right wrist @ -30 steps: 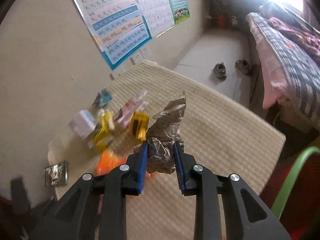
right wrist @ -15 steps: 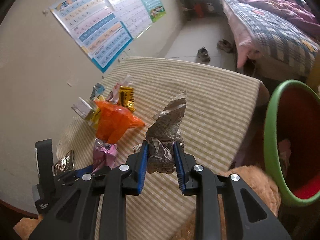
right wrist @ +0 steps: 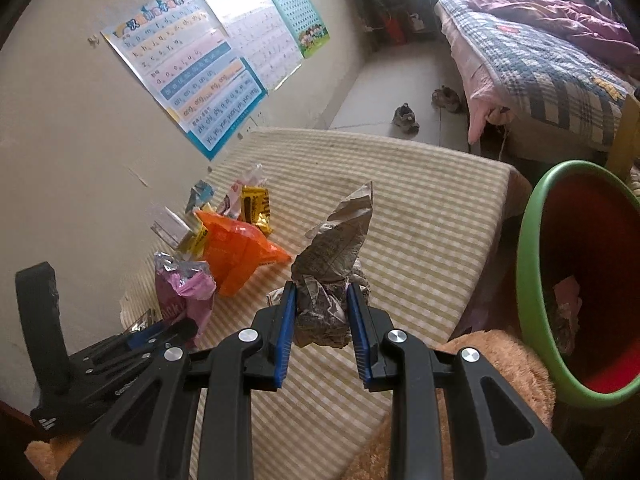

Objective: Collect trash
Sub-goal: 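Carry the pink and brown foil wrappers over the red bucket and open both tools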

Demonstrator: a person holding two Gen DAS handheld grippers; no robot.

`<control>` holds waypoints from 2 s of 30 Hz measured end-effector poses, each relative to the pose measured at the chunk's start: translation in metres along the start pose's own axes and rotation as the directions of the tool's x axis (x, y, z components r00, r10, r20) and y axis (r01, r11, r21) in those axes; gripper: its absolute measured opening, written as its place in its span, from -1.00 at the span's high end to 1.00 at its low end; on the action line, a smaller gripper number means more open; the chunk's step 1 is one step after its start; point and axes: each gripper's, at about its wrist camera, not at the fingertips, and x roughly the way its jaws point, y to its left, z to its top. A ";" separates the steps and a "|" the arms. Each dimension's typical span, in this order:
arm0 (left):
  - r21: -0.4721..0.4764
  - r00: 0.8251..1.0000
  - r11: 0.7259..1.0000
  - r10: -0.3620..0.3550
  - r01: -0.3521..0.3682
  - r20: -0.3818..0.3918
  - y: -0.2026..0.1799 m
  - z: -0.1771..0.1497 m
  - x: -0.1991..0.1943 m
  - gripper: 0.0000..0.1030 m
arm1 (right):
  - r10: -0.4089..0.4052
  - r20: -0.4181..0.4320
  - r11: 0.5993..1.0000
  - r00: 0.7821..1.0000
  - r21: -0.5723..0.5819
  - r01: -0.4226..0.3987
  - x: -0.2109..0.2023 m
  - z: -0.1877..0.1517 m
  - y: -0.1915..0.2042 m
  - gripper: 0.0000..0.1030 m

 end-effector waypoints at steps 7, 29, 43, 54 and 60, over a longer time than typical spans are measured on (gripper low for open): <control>0.038 0.999 0.999 -0.031 0.030 0.023 -0.025 0.012 -0.009 0.41 | -0.003 0.039 1.000 0.999 0.027 0.002 -0.015 0.005 -0.012 0.50; 0.133 0.988 0.981 -0.150 0.144 0.037 -0.088 0.024 -0.018 0.41 | -0.073 0.091 0.990 0.993 0.128 0.061 -0.047 0.005 -0.058 0.50; 0.182 0.977 0.963 -0.209 0.201 0.029 -0.130 0.042 -0.013 0.40 | -0.163 0.128 0.966 0.978 0.225 0.131 -0.073 0.004 -0.105 0.50; 0.220 0.962 0.936 -0.273 0.273 -0.030 -0.182 0.046 0.007 0.40 | -0.277 0.130 0.919 0.952 0.325 0.223 -0.099 -0.007 -0.159 0.48; 0.249 0.956 0.923 -0.288 0.294 -0.061 -0.201 0.038 0.014 0.39 | -0.306 0.122 0.895 0.944 0.375 0.241 -0.111 -0.014 -0.182 0.46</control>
